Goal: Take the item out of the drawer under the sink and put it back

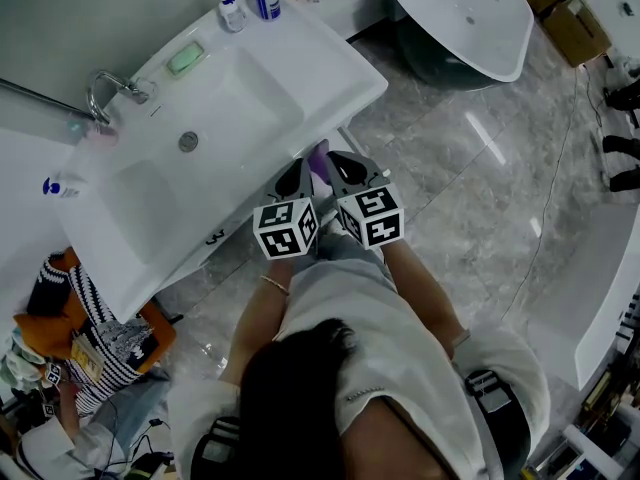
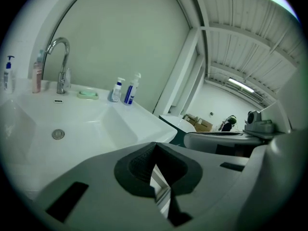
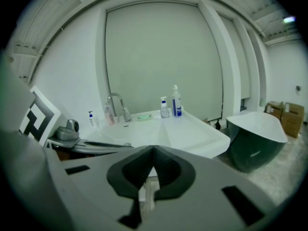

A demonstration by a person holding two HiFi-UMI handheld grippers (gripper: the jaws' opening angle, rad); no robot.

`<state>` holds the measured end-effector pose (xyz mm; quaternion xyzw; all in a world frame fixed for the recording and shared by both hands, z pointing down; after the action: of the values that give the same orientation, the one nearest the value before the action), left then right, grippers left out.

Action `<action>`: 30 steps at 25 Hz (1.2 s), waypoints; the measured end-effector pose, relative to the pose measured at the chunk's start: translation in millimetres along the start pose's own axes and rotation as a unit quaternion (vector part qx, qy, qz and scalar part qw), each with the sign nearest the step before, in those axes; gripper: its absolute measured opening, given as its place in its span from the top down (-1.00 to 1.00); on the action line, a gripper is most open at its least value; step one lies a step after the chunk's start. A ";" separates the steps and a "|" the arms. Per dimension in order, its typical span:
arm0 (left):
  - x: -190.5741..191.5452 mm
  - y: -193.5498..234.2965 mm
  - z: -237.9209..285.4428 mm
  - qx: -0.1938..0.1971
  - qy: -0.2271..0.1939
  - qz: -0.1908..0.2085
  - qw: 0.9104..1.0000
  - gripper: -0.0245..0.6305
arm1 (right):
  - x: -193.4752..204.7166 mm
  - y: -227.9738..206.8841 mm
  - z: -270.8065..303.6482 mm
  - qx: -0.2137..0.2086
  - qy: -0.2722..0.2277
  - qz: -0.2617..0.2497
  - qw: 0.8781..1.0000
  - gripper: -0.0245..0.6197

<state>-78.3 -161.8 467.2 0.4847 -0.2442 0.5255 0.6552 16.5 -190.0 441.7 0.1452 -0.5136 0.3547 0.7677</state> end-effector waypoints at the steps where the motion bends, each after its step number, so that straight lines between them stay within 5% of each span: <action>1: -0.1 -0.3 -0.4 0.001 0.000 0.003 1.000 0.92 | 0.9 1.1 0.3 0.000 0.002 0.000 1.000 0.88; 15: 7.0 8.6 3.2 0.000 0.015 -0.004 1.000 0.92 | 8.0 6.0 10.2 -0.006 0.014 0.009 1.000 0.88; 22: 25.0 15.9 8.5 -0.010 0.047 -0.050 0.998 0.92 | 32.1 -10.1 19.4 -0.003 0.076 0.041 0.996 0.85; 25: 30.4 18.9 13.6 -0.014 0.060 -0.052 0.997 0.92 | 39.2 -13.7 22.7 -0.007 0.093 0.042 0.995 0.52; 30: 33.1 21.6 28.2 -0.014 0.075 -0.047 0.996 0.92 | 54.7 -17.8 28.6 -0.025 0.126 0.050 0.991 0.41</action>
<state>-82.0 -172.4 514.4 0.4453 -0.1788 0.5254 0.7026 21.3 -197.8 505.3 0.0544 -0.4284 0.3948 0.8109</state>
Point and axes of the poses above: the fingertips, and each gripper's own axes: z forward along the fingers, y to its left, x out of its underside, the point moved 5 cm from there along -z, backward along the fingers, and after that the axes turned 3 degrees about -y, right-handed, at the moved point
